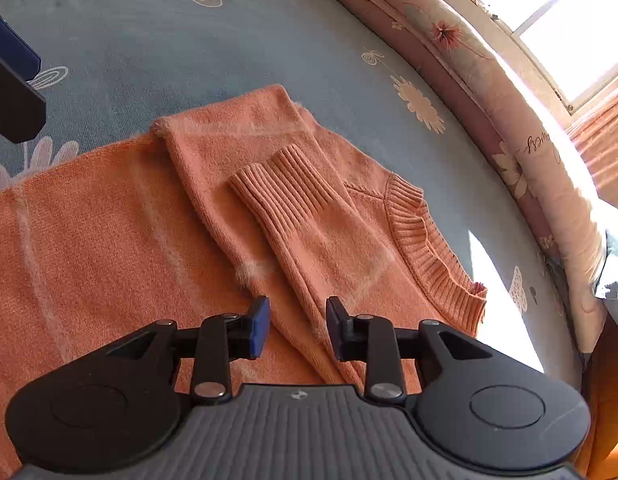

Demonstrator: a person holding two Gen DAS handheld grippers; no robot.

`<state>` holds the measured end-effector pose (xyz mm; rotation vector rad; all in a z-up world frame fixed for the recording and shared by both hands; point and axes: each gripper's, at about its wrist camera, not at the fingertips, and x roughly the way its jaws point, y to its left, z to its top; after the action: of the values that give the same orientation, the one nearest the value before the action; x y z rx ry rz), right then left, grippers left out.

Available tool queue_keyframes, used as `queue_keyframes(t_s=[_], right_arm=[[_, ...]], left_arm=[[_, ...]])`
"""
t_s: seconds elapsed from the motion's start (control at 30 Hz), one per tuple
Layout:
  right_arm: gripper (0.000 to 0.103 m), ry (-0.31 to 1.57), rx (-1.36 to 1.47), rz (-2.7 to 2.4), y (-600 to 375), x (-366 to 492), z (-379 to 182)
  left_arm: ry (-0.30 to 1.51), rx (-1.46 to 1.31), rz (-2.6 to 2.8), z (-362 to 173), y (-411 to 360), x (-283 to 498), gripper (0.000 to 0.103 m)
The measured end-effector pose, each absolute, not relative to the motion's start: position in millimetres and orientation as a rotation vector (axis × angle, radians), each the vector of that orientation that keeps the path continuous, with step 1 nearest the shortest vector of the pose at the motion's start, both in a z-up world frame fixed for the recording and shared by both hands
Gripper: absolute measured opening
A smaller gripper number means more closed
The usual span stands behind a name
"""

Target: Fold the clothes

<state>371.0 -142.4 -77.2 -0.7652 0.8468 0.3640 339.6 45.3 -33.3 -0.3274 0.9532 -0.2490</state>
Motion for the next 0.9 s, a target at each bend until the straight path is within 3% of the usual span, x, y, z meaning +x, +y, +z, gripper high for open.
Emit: queue_keyframes(t_s=[0.13,0.3,0.47,0.53,0.57,0.6,0.73,0.9], right_arm=[[0.036,0.907,-0.629,0.317,-180.1,359.4,-69.3],[0.038,1.022,-0.282,0.211,-254.6,336.4,-66.8],[0.037,1.01,0.027,0.11,-321.2,321.9,-59.9],[0.032,0.978,0.104,0.062,-346.1,318.1,-56.1],[0.013,0.962,0.13,0.038,-357.9,318.2,-54.8],[0.003,0.949,0.149,0.014,-371.5,320.8,-53.7],[0.003,0.893,0.17,-0.069,-412.2,328.1,-50.8],[0.004,0.839,0.151,-0.125,-445.0,352.0,-53.5]], left_arm=[[0.977,-0.429,-0.293,-34.6,19.6,362.1,0.092],[1.016,-0.566,-0.297,-45.9,-22.8,398.9,0.064],[1.003,-0.486,-0.336,-43.9,-80.4,431.0,0.063],[0.992,-0.394,-0.382,-41.6,-109.0,441.5,0.063],[0.983,-0.34,-0.408,-41.3,-124.2,446.0,0.063],[0.968,-0.274,-0.437,-41.6,-140.4,449.5,0.063],[0.945,-0.045,-0.53,-55.1,-195.7,456.6,0.063],[1.047,0.015,-0.497,-91.1,-199.2,458.5,0.062]])
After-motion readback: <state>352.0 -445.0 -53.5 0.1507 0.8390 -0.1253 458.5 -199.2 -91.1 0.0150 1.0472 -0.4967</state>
